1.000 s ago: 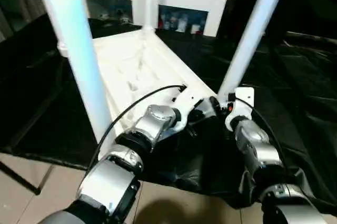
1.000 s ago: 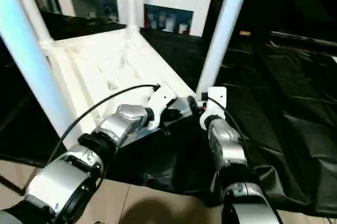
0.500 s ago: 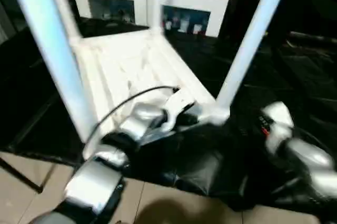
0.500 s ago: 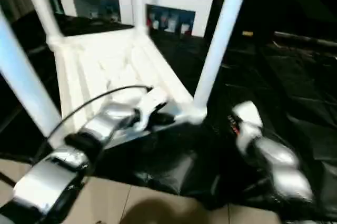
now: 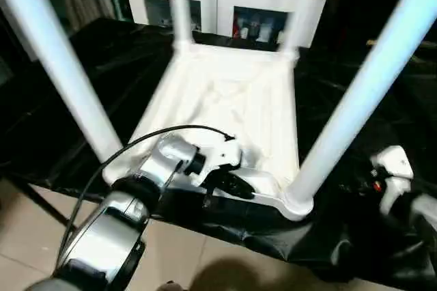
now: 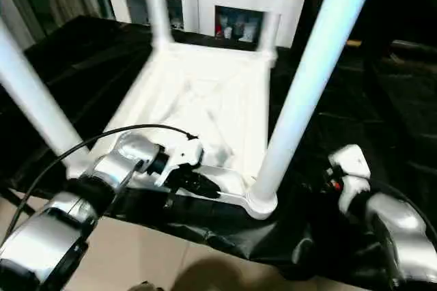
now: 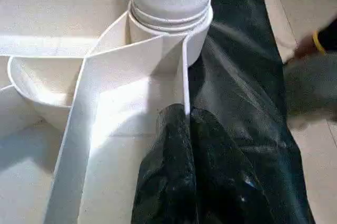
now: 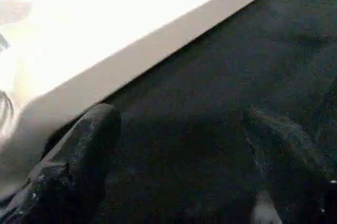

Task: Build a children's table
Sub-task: Rotate leg to tighten

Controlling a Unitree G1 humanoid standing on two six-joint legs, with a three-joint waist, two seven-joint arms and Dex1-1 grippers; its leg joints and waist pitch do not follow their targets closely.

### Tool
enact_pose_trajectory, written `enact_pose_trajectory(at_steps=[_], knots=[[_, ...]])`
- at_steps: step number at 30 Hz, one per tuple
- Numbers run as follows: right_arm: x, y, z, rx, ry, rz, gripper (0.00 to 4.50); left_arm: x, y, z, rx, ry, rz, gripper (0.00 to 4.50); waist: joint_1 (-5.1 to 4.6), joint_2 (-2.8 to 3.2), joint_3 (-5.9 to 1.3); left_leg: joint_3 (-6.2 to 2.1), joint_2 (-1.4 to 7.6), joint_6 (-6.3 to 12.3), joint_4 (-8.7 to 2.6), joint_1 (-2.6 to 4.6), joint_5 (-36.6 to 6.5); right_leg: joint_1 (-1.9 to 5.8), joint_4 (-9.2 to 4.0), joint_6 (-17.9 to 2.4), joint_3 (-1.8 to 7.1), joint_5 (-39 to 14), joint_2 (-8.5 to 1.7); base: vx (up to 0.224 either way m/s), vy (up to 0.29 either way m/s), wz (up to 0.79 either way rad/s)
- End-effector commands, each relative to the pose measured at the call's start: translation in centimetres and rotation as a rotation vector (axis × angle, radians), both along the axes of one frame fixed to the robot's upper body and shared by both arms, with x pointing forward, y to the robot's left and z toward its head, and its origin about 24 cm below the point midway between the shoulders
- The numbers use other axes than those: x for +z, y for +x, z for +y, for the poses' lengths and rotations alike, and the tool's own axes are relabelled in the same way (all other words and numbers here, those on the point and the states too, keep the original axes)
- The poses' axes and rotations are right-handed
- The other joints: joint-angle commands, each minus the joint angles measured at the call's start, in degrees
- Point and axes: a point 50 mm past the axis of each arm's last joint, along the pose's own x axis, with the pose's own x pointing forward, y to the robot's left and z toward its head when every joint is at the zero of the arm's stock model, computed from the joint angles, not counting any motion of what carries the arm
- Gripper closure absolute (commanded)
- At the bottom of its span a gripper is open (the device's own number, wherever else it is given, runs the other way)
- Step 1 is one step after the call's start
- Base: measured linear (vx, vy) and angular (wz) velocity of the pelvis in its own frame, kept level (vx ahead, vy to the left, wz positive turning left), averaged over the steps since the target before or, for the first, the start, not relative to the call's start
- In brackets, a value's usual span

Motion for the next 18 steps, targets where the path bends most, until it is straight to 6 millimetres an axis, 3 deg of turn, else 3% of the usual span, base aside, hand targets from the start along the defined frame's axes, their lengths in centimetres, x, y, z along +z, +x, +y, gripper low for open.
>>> enact_pose_trajectory(at_steps=[1, 4, 7, 8, 10, 11, 12, 13, 14, 15, 18], knots=[[0.5, -0.1, -0.3, -0.016, -0.011, -0.024, 0.53, 0.2, -0.2, -0.3, -0.076, 0.019, -0.001, 4.5, -0.24, -1.14, -3.27, 0.49, 0.3, 6.2, -2.98, 0.2, -11.25, 3.51, -3.16, -13.95, 0.89, -5.24, -1.79, 0.0, 0.0, 0.0], [0.2, -0.5, -0.3, -0.028, -0.021, -0.025, 0.53, 0.3, -0.3, -0.1, -0.109, 0.024, -0.015, 4.5, -0.58, -0.35, -3.32, 0.36, 0.35, 6.6, -3.0, 0.12, -11.25, 3.38, -3.38, -14.01, 0.83, -7.37, -1.91, 0.0, 0.0, 0.0], [0.3, -0.5, -0.3, -0.048, -0.024, -0.038, 0.53, 0.3, 0.1, 0.0, -0.057, 0.023, -0.056, 4.5, -0.8, -0.19, -3.26, 0.43, 0.4, 6.59, -3.06, 0.32, -12.62, 3.18, -3.65, -13.85, 0.79, -9.3, -1.78, 0.0, 0.0, 0.0], [0.4, -0.5, -0.3, -0.066, -0.02, -0.053, 0.42, 0.4, 0.4, 0.1, -0.025, 0.018, -0.064, 4.07, -0.82, -0.38, -3.21, 0.5, 0.37, 6.48, -3.07, 0.29, -12.96, 3.13, -3.74, -13.66, 0.79, -10.3, -1.72, 0.0, 0.0, 0.0], [0.5, -0.6, -0.3, -0.077, -0.017, -0.062, 0.42, 0.3, 0.4, 0.1, -0.012, 0.006, -0.058, 3.96, -0.71, -0.75, -3.16, 0.5, 0.44, 6.4, -3.2, 0.33, -13.18, 3.11, -3.85, -13.07, 0.82, -12.33, -1.84, 0.0, 0.0, 0.0], [0.5, -0.5, -0.3, -0.135, -0.004, -0.089, 0.42, 0.4, 0.2, 0.3, -0.005, -0.051, -0.04, 3.96, -0.79, -1.45, -3.1, 0.51, 0.45, 6.52, -3.24, 0.24, -13.08, 3.11, -3.91, -12.52, 0.81, -13.12, -1.81, 0.0, 0.0, 0.0], [0.5, -0.5, -0.3, -0.152, -0.003, -0.096, 0.42, 0.4, 0.1, 0.4, -0.003, -0.064, -0.036, 3.92, -0.61, -1.24, -3.12, 0.42, 0.43, 6.41, -3.34, 0.15, -12.18, 3.04, -3.75, -12.23, 0.86, -13.96, -2.09, 0.0, 0.0, 0.0], [0.4, -0.5, -0.3, -0.208, -0.008, -0.119, 0.42, 0.4, -0.1, 0.6, 0.001, -0.101, -0.033, 3.79, -0.77, -1.62, -3.07, 0.52, 0.42, 6.48, -3.32, 0.1, -12.19, 2.94, -3.89, -12.14, 0.84, -14.45, -2.05, 0.0, 0.0, 0.0], [0.4, -0.5, -0.3, -0.233, -0.007, -0.13, 0.42, 0.5, -0.1, 0.8, 0.006, -0.118, -0.032, 3.63, -0.74, -1.25, -3.1, 0.4, 0.53, 6.16, -3.43, 0.17, -12.0, 2.84, -3.8, -12.35, 0.91, -14.62, -2.21, 0.0, 0.0, 0.0], [0.5, -0.6, 0.1, -0.318, 0.022, -0.168, 0.42, 1.0, -0.2, 1.3, 0.049, -0.188, -0.033, 3.56, -0.99, -2.2, -3.09, 0.4, 0.51, 6.21, -3.43, -0.01, -11.51, 2.93, -3.57, -12.35, 0.87, -13.61, -2.06, 0.0, 0.0, 0.0], [0.6, -0.9, 0.7, -0.381, 0.059, -0.203, 0.42, 1.5, -0.3, 1.9, 0.102, -0.261, -0.038, 3.42, -1.24, -1.45, -3.27, 0.28, 0.69, 6.71, -3.44, 0.11, -10.73, 2.68, -3.1, -12.76, 1.05, -10.14, -1.94, 0.0, 0.0, 0.0]])
